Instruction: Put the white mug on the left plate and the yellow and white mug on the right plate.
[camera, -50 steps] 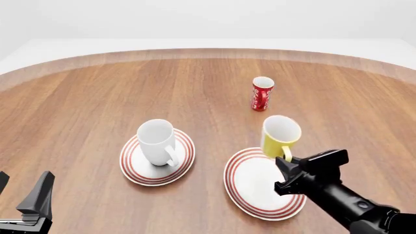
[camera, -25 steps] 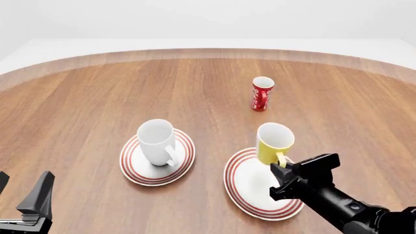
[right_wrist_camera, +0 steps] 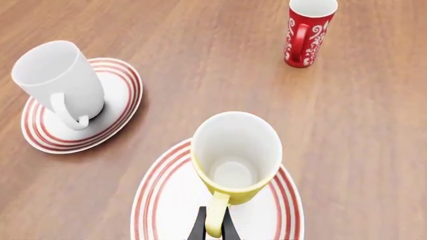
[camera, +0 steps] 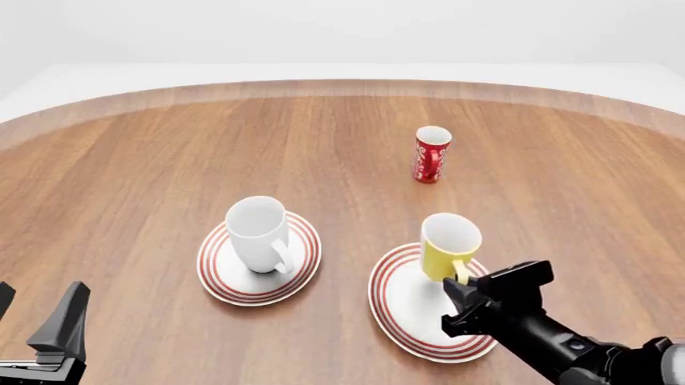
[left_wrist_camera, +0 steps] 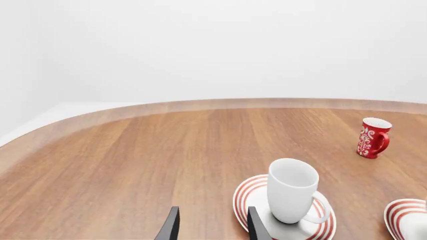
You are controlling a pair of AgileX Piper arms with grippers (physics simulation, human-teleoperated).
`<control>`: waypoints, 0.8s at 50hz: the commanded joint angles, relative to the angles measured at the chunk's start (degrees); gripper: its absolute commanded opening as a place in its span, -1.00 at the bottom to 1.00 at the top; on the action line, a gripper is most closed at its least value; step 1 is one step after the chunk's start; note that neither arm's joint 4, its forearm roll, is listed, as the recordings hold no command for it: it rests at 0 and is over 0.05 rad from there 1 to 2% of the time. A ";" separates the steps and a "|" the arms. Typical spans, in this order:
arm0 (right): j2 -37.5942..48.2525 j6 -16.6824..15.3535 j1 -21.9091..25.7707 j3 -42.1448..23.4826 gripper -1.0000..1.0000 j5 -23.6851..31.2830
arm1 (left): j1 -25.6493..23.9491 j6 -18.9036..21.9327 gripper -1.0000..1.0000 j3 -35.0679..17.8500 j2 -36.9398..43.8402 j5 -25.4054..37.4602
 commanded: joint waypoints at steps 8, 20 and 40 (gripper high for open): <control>-0.06 0.73 0.38 -0.40 -1.00 1.09 | 0.00 0.00 1.00 0.00 0.00 0.00; 0.88 1.01 0.49 -0.71 -1.00 0.85 | 0.00 0.00 1.00 0.00 0.00 0.00; 1.91 1.42 0.40 -0.61 -1.00 0.40 | 0.00 0.00 1.00 0.00 0.00 0.00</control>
